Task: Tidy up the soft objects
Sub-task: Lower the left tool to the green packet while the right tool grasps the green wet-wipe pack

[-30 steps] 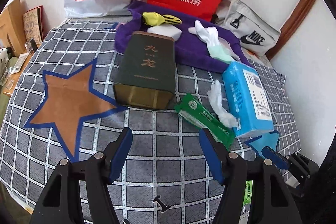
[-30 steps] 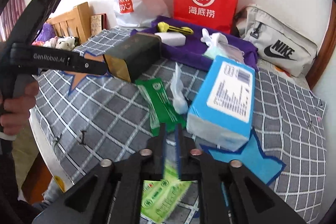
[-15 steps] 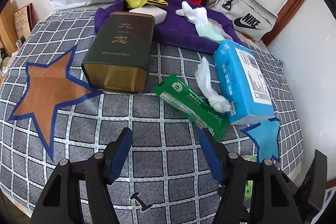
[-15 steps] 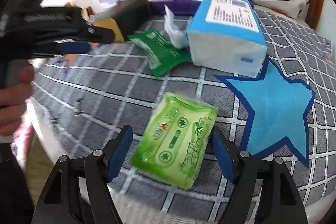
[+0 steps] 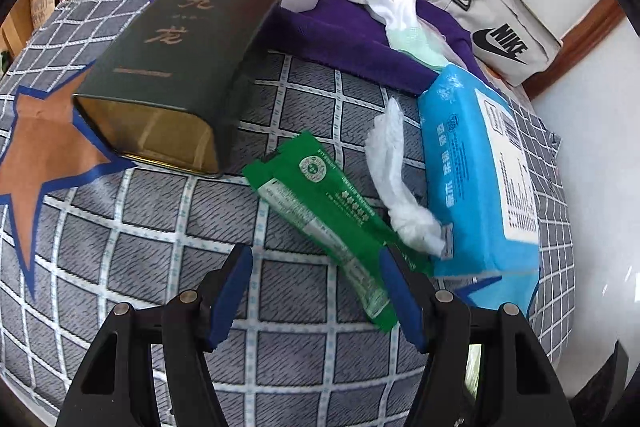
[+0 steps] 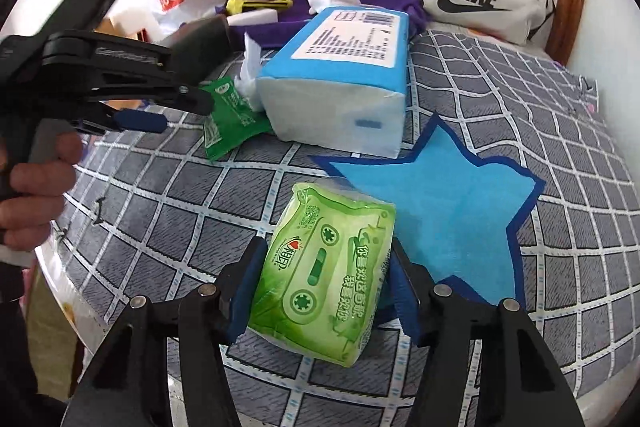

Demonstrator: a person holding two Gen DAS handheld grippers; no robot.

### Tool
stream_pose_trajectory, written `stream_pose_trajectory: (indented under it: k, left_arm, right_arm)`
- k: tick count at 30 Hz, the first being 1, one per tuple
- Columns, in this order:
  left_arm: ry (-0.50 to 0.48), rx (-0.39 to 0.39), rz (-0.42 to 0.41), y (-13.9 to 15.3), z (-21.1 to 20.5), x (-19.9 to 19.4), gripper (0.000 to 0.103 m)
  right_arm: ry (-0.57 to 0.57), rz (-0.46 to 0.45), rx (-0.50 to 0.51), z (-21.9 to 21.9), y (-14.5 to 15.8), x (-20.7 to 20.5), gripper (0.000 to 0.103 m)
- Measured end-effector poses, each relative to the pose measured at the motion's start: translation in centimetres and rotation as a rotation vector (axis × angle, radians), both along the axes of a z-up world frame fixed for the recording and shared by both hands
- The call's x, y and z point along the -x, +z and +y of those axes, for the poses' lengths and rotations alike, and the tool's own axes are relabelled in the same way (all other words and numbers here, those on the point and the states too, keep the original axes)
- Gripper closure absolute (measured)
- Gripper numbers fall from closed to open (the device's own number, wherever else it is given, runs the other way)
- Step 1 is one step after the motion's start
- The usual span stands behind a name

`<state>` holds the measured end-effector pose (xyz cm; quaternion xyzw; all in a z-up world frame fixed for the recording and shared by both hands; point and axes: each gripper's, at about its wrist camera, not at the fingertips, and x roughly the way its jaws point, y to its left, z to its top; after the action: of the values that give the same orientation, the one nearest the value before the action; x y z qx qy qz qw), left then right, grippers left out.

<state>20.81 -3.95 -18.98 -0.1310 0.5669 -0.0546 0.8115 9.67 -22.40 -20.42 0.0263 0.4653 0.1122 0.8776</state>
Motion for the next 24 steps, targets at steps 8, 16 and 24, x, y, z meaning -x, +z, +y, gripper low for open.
stream_pose_trajectory:
  k: [8,16,24]
  left_arm:
    - [0.079,-0.051,-0.018,-0.3,-1.5,-1.7,0.031]
    - [0.020,-0.152,-0.050,-0.7,-3.2,-2.4,0.024]
    - [-0.050,-0.203,-0.049,-0.6,-1.4,0.6,0.028]
  right_arm:
    - [0.009,-0.043,-0.015,-0.8,-0.2,-0.8,0.044]
    - [0.019,-0.082,-0.009,-0.8,-0.5,-0.9,0.042]
    - [0.015,-0.091,0.018,-0.4,-0.5,-0.4,0.042]
